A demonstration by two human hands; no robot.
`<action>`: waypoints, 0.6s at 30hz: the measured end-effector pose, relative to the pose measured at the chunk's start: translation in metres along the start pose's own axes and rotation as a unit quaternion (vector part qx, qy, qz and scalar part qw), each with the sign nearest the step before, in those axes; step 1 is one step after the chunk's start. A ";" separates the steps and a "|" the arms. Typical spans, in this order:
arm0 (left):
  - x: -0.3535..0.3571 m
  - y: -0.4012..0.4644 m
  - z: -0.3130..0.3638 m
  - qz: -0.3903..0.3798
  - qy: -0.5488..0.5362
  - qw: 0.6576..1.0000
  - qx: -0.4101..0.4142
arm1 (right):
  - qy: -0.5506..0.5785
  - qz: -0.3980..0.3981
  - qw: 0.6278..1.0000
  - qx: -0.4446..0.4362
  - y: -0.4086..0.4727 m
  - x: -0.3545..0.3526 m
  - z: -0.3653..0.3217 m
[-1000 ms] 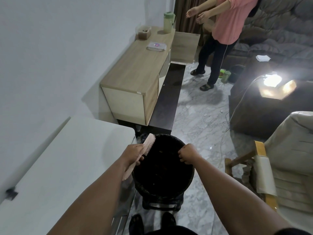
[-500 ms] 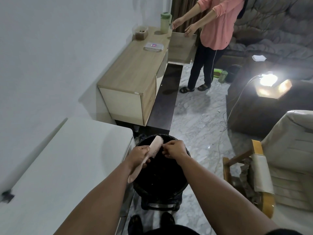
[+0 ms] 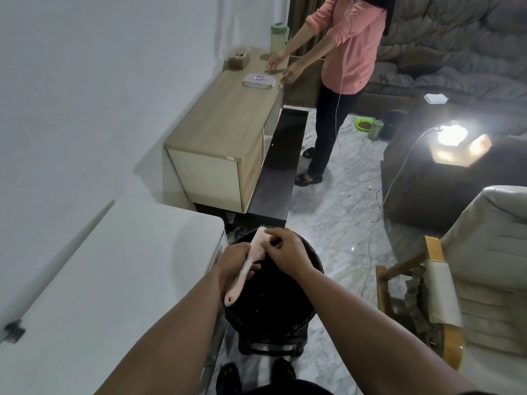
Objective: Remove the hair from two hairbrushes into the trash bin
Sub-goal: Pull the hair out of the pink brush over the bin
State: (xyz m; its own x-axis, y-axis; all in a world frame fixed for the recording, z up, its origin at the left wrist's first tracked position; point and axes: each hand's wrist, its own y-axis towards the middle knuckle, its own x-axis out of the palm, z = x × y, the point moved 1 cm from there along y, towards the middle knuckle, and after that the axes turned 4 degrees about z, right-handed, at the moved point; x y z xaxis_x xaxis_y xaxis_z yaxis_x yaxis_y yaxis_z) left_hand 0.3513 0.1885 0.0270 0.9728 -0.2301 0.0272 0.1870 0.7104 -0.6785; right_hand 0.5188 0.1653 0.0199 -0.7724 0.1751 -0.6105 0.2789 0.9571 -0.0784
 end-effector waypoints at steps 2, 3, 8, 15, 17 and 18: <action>0.001 0.000 0.002 0.012 0.023 1.000 0.013 | -0.016 -0.017 1.000 -0.018 -0.002 0.003 -0.003; 0.001 0.001 0.003 0.016 0.042 0.999 0.021 | -0.031 -0.016 0.999 -0.027 -0.002 0.003 0.000; 0.004 0.005 0.009 0.033 0.177 0.981 0.065 | -0.080 0.032 0.996 -0.038 -0.012 0.007 -0.001; -0.006 0.004 0.002 -0.008 0.207 0.972 0.108 | 0.132 -0.020 0.981 0.141 -0.008 0.003 -0.003; -0.015 0.008 0.000 0.015 0.200 0.974 0.109 | 0.223 0.034 0.934 0.277 -0.004 -0.010 0.015; -0.022 0.009 -0.001 0.031 0.176 0.979 0.101 | 0.232 0.059 0.915 0.325 -0.003 -0.019 0.027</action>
State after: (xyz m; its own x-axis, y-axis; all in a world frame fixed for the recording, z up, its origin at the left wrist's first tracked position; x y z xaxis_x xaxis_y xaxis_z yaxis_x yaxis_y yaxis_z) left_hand 0.3316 0.1990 0.0197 0.8820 -0.3722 -0.2891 0.1870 0.8394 -0.5103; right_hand 0.5480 0.1530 0.0110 -0.8323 0.4915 -0.2563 0.5394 0.6119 -0.5784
